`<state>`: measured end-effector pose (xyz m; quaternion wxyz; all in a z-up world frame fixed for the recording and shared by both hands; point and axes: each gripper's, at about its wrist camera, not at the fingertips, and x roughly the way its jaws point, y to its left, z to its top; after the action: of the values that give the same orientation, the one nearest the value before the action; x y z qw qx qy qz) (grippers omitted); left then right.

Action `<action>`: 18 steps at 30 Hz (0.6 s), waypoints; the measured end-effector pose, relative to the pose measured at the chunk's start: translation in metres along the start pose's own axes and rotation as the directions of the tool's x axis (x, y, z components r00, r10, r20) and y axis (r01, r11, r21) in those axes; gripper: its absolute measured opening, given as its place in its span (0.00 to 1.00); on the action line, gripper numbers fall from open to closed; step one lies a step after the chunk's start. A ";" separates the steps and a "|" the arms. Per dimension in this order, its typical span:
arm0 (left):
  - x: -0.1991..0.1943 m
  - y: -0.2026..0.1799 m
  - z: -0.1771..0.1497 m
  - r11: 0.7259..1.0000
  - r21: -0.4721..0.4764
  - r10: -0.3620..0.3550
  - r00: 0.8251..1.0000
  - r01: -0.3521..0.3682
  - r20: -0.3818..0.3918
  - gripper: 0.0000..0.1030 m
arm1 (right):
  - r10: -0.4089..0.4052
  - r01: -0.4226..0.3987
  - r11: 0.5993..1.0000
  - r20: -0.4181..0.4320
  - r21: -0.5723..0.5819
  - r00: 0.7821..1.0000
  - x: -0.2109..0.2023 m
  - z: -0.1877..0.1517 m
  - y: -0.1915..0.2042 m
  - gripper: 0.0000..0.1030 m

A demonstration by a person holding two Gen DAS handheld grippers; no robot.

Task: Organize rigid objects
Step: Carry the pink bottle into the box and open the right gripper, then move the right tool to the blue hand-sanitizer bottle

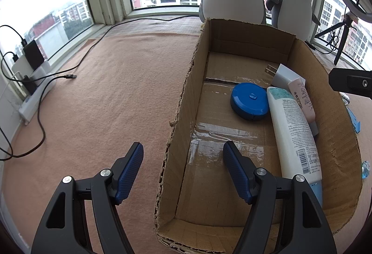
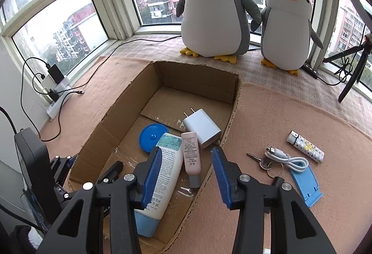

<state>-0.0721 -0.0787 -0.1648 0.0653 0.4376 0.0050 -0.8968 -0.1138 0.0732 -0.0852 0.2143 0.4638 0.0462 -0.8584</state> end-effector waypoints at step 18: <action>0.000 -0.007 -0.001 1.000 0.000 -0.009 1.000 0.009 0.000 0.69 | -0.040 0.035 0.998 0.086 0.059 0.996 -0.097 -0.002 -0.031 0.45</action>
<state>-0.0720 -0.0721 -0.1655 0.0611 0.4377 0.0072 -0.8970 -0.0782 0.1332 -0.0107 0.1863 0.4312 0.0209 -0.8826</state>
